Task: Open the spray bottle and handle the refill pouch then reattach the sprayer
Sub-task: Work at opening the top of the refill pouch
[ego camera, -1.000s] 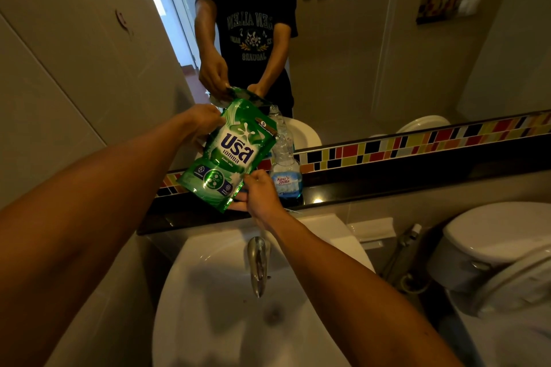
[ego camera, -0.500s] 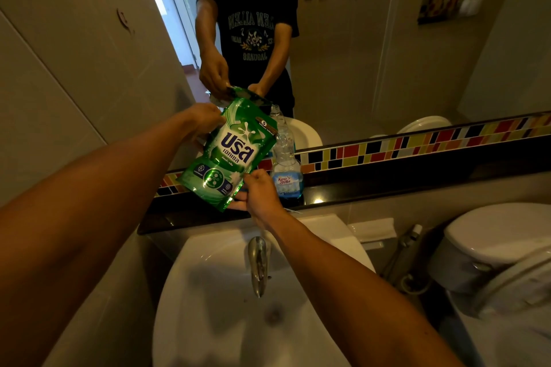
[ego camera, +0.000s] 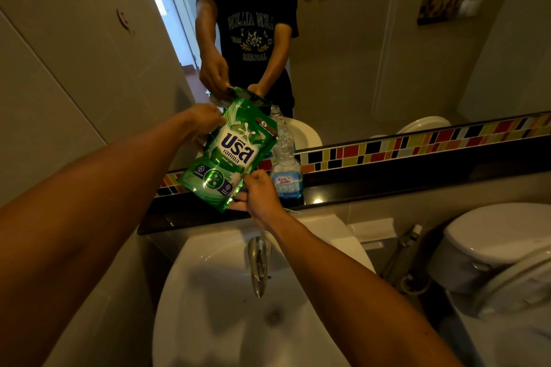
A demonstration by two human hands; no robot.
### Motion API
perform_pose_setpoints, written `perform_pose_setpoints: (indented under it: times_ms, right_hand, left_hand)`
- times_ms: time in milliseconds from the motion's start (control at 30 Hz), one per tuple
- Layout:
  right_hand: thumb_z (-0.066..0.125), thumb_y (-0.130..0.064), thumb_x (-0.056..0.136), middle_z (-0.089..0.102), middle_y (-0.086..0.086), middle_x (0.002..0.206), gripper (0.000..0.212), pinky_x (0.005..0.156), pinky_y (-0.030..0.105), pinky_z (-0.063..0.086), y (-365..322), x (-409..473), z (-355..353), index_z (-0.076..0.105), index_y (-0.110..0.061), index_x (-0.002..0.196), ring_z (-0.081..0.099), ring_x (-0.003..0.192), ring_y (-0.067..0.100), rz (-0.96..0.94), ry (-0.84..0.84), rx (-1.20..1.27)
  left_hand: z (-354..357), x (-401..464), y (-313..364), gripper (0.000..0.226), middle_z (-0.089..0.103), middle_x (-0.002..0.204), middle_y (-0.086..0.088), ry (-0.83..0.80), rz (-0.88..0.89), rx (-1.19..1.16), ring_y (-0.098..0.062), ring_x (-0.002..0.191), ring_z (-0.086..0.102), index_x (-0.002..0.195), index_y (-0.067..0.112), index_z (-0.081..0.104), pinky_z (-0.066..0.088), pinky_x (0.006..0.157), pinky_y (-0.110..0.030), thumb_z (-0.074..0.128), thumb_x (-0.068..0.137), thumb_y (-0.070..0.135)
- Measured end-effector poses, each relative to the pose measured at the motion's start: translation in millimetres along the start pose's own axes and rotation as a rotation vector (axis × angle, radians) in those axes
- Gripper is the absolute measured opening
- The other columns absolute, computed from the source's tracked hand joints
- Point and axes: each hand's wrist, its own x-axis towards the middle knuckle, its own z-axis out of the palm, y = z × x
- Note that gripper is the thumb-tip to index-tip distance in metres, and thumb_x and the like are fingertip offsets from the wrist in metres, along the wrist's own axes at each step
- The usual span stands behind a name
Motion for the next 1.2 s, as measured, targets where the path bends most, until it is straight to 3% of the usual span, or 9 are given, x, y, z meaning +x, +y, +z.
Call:
perform_pose_setpoints:
  times_ms: [300, 467, 667, 833, 1200]
  right_hand:
    - [0.041, -0.015, 0.109, 0.065, 0.029, 0.129, 0.004, 0.058, 0.040, 0.064, 0.3, 0.3, 1.4, 0.045, -0.014, 0.108, 0.075, 0.089, 0.033, 0.007, 0.000, 0.009]
    - [0.040, -0.014, 0.109, 0.067, 0.026, 0.120, 0.004, 0.054, 0.036, 0.062, 0.2, 0.8, 1.8, 0.045, -0.013, 0.108, 0.078, 0.077, 0.024, 0.003, -0.002, 0.024]
    - [0.041, -0.014, 0.108, 0.067, 0.027, 0.125, 0.006, 0.057, 0.037, 0.062, 1.4, 2.3, 1.7, 0.045, -0.012, 0.111, 0.078, 0.083, 0.027, -0.004, -0.004, 0.024]
    - [0.041, -0.015, 0.108, 0.067, 0.028, 0.126, 0.006, 0.058, 0.039, 0.063, 2.1, 3.9, 2.3, 0.045, -0.012, 0.111, 0.078, 0.083, 0.028, -0.003, 0.002, 0.025]
    - [0.040, -0.013, 0.108, 0.065, 0.030, 0.127, 0.005, 0.056, 0.039, 0.063, 1.5, 1.7, 1.1, 0.045, -0.012, 0.109, 0.076, 0.086, 0.032, 0.000, 0.006, 0.032]
  left_hand:
    - [-0.4, -2.2, 1.0, 0.015, 0.064, 0.102, -0.017, 0.007, 0.010, 0.010, -0.032, 0.085, 0.063, 0.104, 0.010, 0.057, 0.051, 0.058, -0.040, 0.047, 0.102, 0.021]
    - [-0.2, -4.8, 2.8, 0.022, 0.063, 0.101, -0.018, 0.016, 0.021, 0.021, -0.029, 0.081, 0.062, 0.115, 0.004, 0.057, 0.050, 0.060, -0.038, 0.046, 0.102, 0.018]
    - [-0.4, -7.3, 4.8, 0.023, 0.063, 0.101, -0.016, 0.023, 0.023, 0.016, -0.027, 0.080, 0.061, 0.117, 0.004, 0.056, 0.046, 0.057, -0.035, 0.046, 0.102, 0.019]
    - [-0.8, -7.2, 5.6, 0.027, 0.063, 0.112, -0.021, 0.019, 0.018, 0.026, -0.032, 0.088, 0.062, 0.121, 0.002, 0.055, 0.050, 0.061, -0.038, 0.047, 0.102, 0.019]
    - [0.0, -7.4, 5.1, 0.022, 0.064, 0.109, -0.021, 0.019, 0.015, 0.029, -0.031, 0.085, 0.063, 0.115, 0.004, 0.057, 0.051, 0.061, -0.040, 0.048, 0.101, 0.018]
